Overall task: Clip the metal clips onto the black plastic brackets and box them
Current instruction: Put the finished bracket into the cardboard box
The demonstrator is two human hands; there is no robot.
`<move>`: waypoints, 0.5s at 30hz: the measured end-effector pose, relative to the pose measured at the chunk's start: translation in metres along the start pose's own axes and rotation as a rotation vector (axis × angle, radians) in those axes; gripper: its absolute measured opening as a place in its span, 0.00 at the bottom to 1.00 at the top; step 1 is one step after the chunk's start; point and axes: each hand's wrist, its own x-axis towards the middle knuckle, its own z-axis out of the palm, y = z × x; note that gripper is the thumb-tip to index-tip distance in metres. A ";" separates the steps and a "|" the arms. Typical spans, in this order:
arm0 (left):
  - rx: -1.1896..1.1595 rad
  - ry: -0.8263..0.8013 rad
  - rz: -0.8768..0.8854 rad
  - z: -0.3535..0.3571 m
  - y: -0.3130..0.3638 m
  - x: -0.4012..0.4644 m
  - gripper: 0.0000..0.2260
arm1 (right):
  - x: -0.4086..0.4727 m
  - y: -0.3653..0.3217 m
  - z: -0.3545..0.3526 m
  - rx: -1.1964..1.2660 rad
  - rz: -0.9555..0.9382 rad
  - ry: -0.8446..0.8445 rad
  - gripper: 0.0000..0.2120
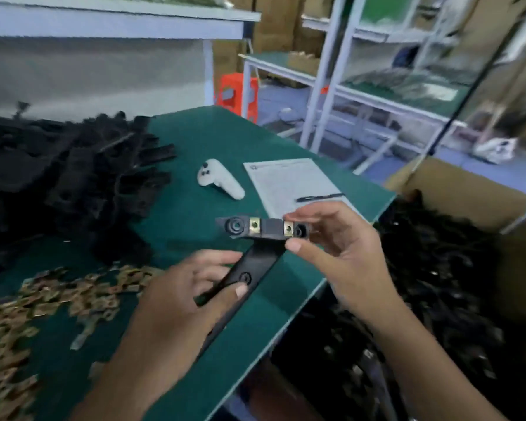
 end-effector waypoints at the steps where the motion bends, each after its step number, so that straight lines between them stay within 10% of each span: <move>1: 0.006 -0.065 0.025 0.028 0.006 0.006 0.13 | -0.016 0.000 -0.028 -0.050 0.028 0.075 0.16; 9: -0.016 -0.424 0.084 0.186 0.024 0.019 0.19 | -0.123 0.020 -0.189 -0.491 0.324 0.475 0.13; 15: 0.004 -0.255 0.144 0.127 0.019 0.006 0.13 | -0.142 0.062 -0.198 -0.601 0.547 0.481 0.08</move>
